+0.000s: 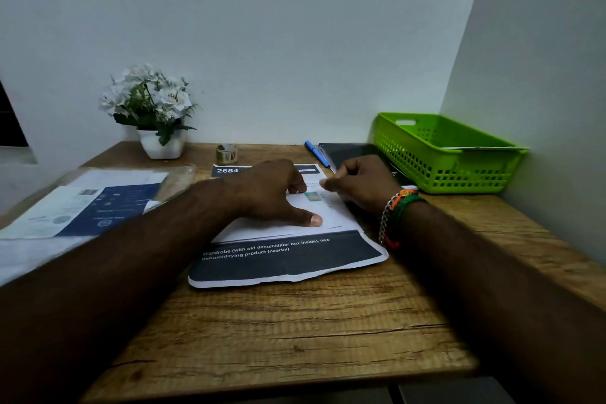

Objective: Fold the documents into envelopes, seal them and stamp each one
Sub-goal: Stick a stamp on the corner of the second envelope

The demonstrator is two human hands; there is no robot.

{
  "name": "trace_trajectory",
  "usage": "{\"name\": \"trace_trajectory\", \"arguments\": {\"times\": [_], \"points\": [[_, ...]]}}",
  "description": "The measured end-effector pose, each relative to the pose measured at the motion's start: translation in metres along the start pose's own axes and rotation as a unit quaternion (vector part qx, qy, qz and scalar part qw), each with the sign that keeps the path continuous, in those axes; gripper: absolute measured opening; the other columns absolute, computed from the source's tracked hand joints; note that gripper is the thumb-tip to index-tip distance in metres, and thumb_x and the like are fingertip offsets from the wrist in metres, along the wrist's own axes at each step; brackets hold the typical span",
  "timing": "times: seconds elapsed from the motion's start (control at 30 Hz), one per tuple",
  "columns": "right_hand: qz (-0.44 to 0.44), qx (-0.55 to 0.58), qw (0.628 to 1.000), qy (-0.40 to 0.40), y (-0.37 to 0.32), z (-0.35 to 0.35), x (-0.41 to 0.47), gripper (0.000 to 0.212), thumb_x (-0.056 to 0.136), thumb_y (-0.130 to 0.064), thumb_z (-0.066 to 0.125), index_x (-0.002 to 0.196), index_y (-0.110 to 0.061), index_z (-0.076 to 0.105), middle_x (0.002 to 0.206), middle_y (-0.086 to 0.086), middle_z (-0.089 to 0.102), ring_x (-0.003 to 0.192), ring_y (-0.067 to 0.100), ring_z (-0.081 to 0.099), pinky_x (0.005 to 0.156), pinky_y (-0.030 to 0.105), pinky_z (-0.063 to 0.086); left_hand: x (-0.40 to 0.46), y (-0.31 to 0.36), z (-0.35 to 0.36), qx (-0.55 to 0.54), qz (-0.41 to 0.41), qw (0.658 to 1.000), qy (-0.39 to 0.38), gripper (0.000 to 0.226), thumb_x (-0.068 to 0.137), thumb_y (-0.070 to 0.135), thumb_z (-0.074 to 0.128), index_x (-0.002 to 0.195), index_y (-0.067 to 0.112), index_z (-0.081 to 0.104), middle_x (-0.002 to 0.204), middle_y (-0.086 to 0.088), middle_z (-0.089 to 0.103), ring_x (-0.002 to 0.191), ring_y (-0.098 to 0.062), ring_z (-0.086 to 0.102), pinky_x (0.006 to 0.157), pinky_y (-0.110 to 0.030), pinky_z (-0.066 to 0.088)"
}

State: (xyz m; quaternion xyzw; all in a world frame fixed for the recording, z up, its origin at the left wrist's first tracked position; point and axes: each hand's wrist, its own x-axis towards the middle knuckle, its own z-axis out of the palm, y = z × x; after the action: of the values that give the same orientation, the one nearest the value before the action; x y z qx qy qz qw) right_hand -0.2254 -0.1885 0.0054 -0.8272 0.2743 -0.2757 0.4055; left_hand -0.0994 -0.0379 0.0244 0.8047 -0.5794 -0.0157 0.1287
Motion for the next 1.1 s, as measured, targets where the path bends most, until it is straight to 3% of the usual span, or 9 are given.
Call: {"name": "trace_trajectory", "arguments": {"times": [0.1, 0.23, 0.33, 0.5, 0.7, 0.8, 0.93, 1.03, 1.1], "points": [[0.011, -0.021, 0.999, 0.047, 0.004, 0.004, 0.005, 0.034, 0.073, -0.022, 0.086, 0.053, -0.016, 0.058, 0.046, -0.006, 0.055, 0.048, 0.01, 0.049, 0.058, 0.025, 0.041, 0.0, 0.0, 0.0, 0.008, 0.003, 1.0, 0.001, 0.077, 0.074, 0.068, 0.075, 0.133, 0.02, 0.061, 0.113, 0.009, 0.052, 0.099, -0.009, 0.052, 0.083, -0.023, 0.038], [-0.026, -0.091, 0.995, 0.018, 0.001, 0.012, -0.002, 0.024, 0.066, -0.034, 0.087, 0.06, -0.018, 0.07, 0.054, -0.008, 0.066, 0.055, 0.004, 0.06, 0.057, 0.025, 0.047, 0.001, 0.0, 0.001, 0.011, 0.006, 1.0, 0.003, 0.076, 0.075, 0.067, 0.075, 0.133, 0.02, 0.062, 0.112, 0.009, 0.052, 0.098, -0.009, 0.052, 0.082, -0.022, 0.037], [-0.06, -0.144, 0.988, -0.002, -0.001, 0.014, -0.006, 0.013, 0.067, -0.043, 0.083, 0.072, -0.033, 0.076, 0.061, -0.011, 0.068, 0.064, 0.006, 0.064, 0.063, 0.027, 0.051, 0.001, 0.0, 0.0, 0.012, 0.01, 1.0, 0.001, 0.075, 0.075, 0.067, 0.075, 0.133, 0.022, 0.063, 0.113, 0.007, 0.055, 0.097, -0.01, 0.054, 0.08, -0.023, 0.038], [-0.079, -0.193, 0.978, -0.021, -0.008, 0.014, -0.009, 0.003, 0.074, -0.041, 0.076, 0.077, -0.04, 0.077, 0.073, -0.011, 0.07, 0.073, 0.008, 0.066, 0.067, 0.028, 0.052, 0.001, -0.001, 0.0, 0.008, 0.012, 1.0, -0.001, 0.073, 0.074, 0.068, 0.076, 0.132, 0.025, 0.065, 0.118, 0.006, 0.058, 0.098, -0.01, 0.054, 0.08, -0.023, 0.039], [-0.123, -0.271, 0.954, -0.024, -0.01, 0.014, -0.013, 0.021, 0.086, -0.039, 0.06, 0.098, -0.049, 0.076, 0.108, -0.014, 0.073, 0.098, 0.013, 0.067, 0.08, 0.028, 0.053, -0.001, -0.002, 0.002, -0.013, -0.015, 1.0, -0.003, 0.091, 0.069, 0.069, 0.078, 0.14, 0.02, 0.051, 0.117, 0.006, 0.053, 0.104, -0.012, 0.054, 0.086, -0.026, 0.042], [-0.148, -0.315, 0.937, -0.019, -0.008, 0.018, -0.014, 0.027, 0.09, -0.044, 0.054, 0.105, -0.044, 0.076, 0.107, -0.007, 0.073, 0.099, 0.021, 0.067, 0.075, 0.029, 0.049, -0.002, 0.0, -0.001, -0.009, -0.016, 1.0, -0.01, 0.089, 0.07, 0.066, 0.08, 0.14, 0.017, 0.051, 0.117, 0.002, 0.056, 0.107, -0.016, 0.055, 0.094, -0.031, 0.047], [-0.136, -0.342, 0.93, 0.0, -0.004, 0.023, -0.014, 0.04, 0.095, -0.045, 0.047, 0.092, -0.017, 0.076, 0.102, 0.007, 0.063, 0.094, 0.03, 0.065, 0.07, 0.032, 0.042, -0.003, 0.0, 0.0, -0.026, -0.025, 0.999, -0.014, 0.089, 0.069, 0.064, 0.081, 0.139, 0.017, 0.051, 0.116, 0.002, 0.055, 0.106, -0.016, 0.055, 0.095, -0.032, 0.048], [-0.124, -0.326, 0.937, 0.019, -0.004, 0.021, -0.015, 0.035, 0.097, -0.03, 0.047, 0.093, -0.005, 0.071, 0.107, 0.015, 0.061, 0.098, 0.034, 0.062, 0.071, 0.031, 0.038, -0.002, -0.002, 0.002, -0.039, -0.03, 0.999, -0.001, 0.086, 0.068, 0.064, 0.082, 0.135, 0.019, 0.052, 0.114, 0.004, 0.054, 0.103, -0.014, 0.054, 0.089, -0.029, 0.046], [-0.104, -0.267, 0.958, 0.025, -0.007, 0.013, -0.017, 0.034, 0.096, -0.022, 0.047, 0.102, 0.0, 0.073, 0.112, 0.019, 0.066, 0.105, 0.035, 0.062, 0.081, 0.032, 0.046, -0.005, -0.004, 0.006, -0.04, -0.021, 0.999, 0.021, 0.086, 0.067, 0.067, 0.082, 0.134, 0.021, 0.053, 0.114, 0.006, 0.054, 0.101, -0.012, 0.054, 0.087, -0.028, 0.045]]}}
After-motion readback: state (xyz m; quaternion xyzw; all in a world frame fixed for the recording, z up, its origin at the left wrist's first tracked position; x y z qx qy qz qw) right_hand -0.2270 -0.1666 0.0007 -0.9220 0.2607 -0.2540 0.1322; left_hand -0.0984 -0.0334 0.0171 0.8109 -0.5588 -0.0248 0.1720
